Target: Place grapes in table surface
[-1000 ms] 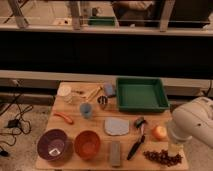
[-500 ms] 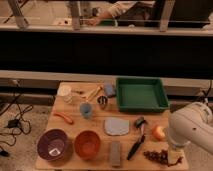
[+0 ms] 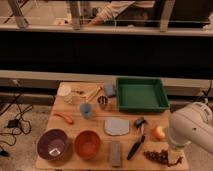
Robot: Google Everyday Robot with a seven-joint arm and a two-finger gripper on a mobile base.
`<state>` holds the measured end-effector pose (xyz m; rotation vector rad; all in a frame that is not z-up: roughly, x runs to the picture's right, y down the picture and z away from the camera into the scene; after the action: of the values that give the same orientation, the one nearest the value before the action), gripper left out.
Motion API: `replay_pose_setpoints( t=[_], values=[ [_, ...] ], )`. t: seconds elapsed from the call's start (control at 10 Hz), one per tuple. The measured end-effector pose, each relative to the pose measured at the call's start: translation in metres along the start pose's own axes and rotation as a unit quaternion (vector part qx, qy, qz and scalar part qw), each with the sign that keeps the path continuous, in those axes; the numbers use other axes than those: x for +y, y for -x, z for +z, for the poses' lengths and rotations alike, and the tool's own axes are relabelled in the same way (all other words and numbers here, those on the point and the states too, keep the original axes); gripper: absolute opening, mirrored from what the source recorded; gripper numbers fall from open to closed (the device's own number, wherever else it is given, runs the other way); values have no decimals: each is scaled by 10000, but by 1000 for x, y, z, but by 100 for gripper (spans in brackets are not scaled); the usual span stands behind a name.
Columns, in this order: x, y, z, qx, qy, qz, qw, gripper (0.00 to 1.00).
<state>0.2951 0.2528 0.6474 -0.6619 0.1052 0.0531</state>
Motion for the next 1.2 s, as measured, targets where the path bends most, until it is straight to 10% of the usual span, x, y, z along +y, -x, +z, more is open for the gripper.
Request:
replay_pose_setpoints(
  t=[1.2],
  values=[
    [38,-13,63,417,434,65,9982,80]
  ],
)
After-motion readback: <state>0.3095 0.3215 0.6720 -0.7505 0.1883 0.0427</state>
